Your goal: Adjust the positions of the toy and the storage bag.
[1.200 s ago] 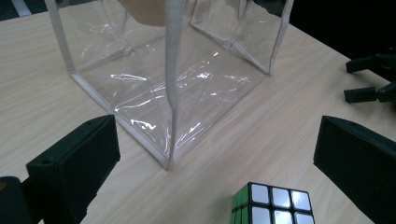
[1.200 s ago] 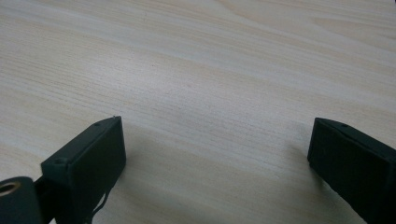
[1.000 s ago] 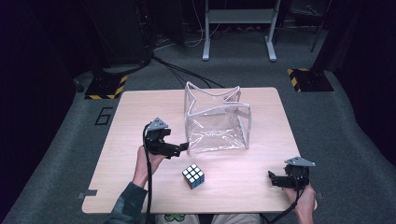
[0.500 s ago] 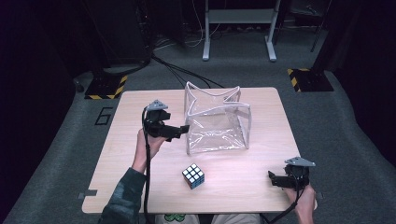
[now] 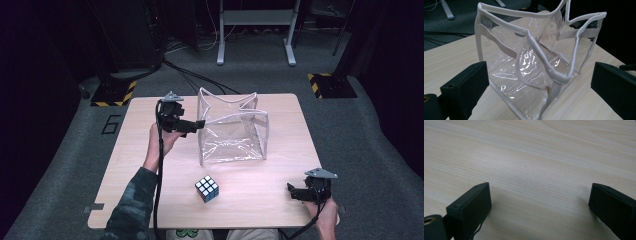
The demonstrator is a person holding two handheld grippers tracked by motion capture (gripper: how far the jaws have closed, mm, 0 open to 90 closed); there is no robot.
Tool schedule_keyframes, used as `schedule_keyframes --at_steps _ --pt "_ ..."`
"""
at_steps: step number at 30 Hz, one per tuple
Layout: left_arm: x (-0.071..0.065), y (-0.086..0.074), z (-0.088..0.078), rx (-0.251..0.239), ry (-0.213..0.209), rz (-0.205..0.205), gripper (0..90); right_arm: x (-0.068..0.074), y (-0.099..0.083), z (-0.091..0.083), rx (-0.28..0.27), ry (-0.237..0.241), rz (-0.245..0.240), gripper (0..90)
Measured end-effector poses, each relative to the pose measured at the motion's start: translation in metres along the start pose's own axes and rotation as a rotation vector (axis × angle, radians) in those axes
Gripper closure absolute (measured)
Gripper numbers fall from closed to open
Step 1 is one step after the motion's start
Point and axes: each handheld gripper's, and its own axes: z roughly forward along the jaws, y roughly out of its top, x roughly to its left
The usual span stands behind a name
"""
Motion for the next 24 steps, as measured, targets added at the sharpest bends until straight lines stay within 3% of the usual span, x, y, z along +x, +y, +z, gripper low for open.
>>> schedule_keyframes --at_steps 6,13,21,24 --pt "0.007 0.014 0.011 0.024 0.015 -0.008 8.5 0.000 0.000 0.000 0.000 0.000 -0.001 3.8" --pt "0.012 0.028 0.024 0.059 -0.011 -0.016 24.3 0.000 0.000 0.000 0.000 0.001 -0.001 3.9" --pt "0.013 0.033 0.041 0.132 0.003 0.011 42.7 0.000 0.000 0.000 0.000 0.000 -0.002 4.0" --pt "0.013 0.032 0.044 0.151 -0.021 0.021 50.7 0.000 0.000 0.000 0.000 -0.001 -0.002 4.0"
